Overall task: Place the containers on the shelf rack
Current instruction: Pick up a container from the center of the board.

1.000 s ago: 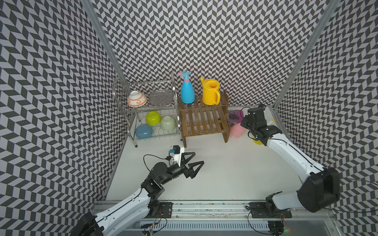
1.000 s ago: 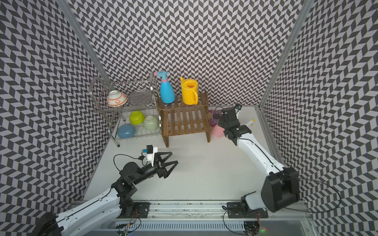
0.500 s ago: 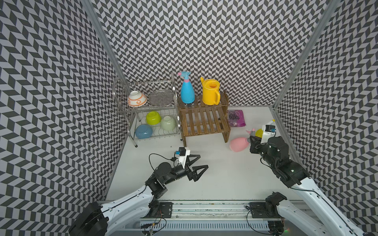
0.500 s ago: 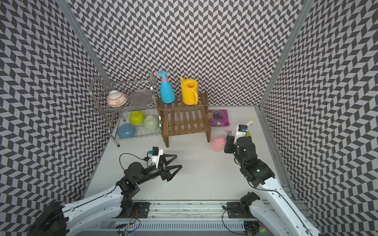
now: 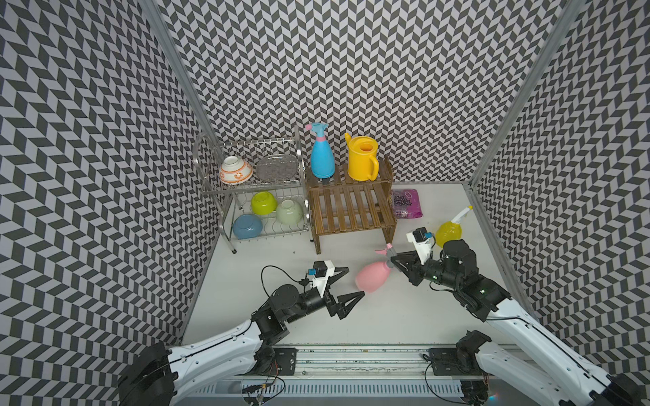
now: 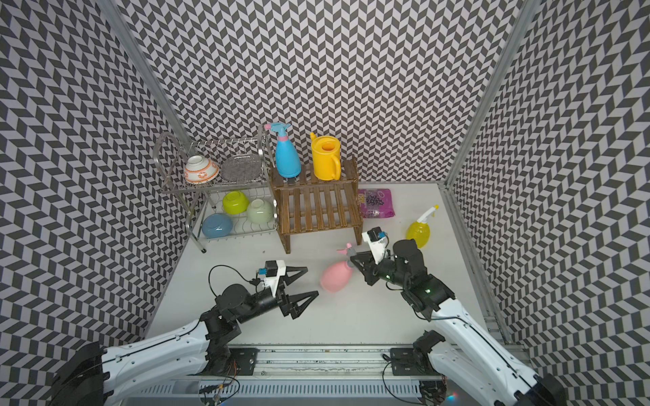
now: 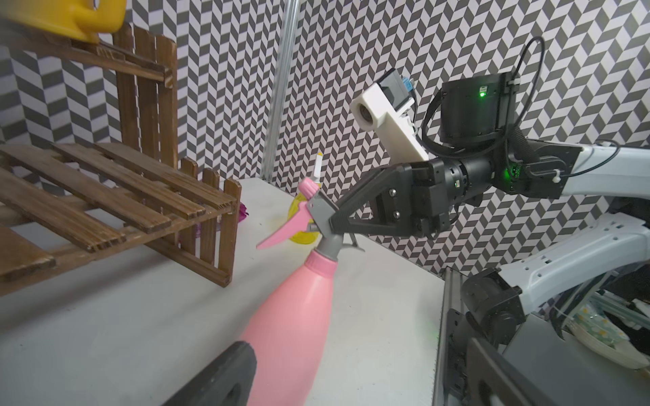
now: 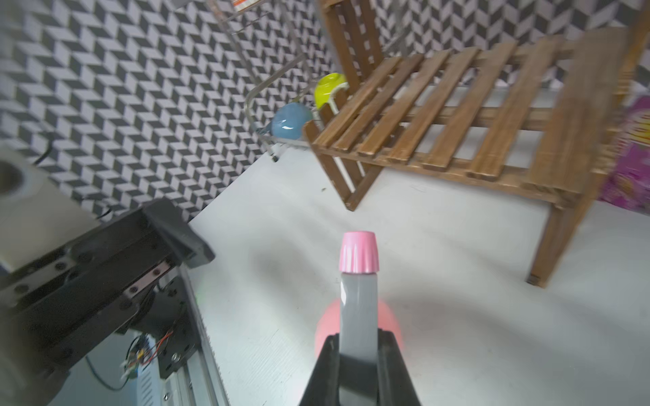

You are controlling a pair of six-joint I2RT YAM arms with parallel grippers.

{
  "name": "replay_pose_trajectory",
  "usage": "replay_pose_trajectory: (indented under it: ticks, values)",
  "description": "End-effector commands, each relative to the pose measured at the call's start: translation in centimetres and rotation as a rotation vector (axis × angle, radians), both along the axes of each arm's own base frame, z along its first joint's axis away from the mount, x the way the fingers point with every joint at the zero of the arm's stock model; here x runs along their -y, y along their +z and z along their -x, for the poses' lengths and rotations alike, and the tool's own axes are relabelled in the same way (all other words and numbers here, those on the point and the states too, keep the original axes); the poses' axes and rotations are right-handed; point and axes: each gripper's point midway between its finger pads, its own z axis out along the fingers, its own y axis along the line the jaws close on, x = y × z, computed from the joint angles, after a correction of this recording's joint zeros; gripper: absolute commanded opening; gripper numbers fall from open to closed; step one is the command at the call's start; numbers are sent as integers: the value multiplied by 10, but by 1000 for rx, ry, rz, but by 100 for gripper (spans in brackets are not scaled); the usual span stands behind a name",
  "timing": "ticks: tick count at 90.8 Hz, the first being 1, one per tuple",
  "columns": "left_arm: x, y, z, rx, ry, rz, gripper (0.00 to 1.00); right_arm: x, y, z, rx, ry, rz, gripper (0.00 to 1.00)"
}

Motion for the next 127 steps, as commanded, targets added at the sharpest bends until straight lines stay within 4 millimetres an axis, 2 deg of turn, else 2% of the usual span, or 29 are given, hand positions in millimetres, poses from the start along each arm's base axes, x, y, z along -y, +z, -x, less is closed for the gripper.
replay_pose_trajectory:
  ticks: [1, 8, 21, 33, 46, 61, 71, 85, 99, 117, 127]
  values:
    - [-5, -7, -5, 109, 54, -39, 96, -32, 29, 26, 188, 234, -106, 2]
    - [-8, -15, -8, 133, 81, -63, 97, -42, 29, 33, 231, 300, -117, 2]
    - [-12, -23, -12, 138, 112, -73, 100, -51, 17, 38, 255, 361, -100, 2]
    - [-17, -22, -14, 100, 122, -26, 100, -59, 6, 49, 272, 418, -105, 3]
    - [-19, -11, -14, 46, 81, 47, 97, -65, 0, 63, 267, 512, -86, 0]
    - [-14, 1, 2, 22, -64, 108, 78, -61, 9, 76, 307, 544, -116, 0]
    - [-7, 4, 14, 19, -155, 120, 71, -54, 19, 83, 348, 533, -147, 0]
    - [2, 0, 19, -7, -234, 108, 67, -48, 29, 91, 373, 529, -185, 0]
    - [9, -2, 24, -13, -294, 92, 61, -51, 27, 94, 350, 568, -187, 0]
    - [8, -2, 22, -7, -292, 95, 57, -56, 20, 95, 311, 604, -183, 0]
    - [5, -1, 22, 0, -276, 103, 49, -57, 19, 96, 301, 619, -183, 0]
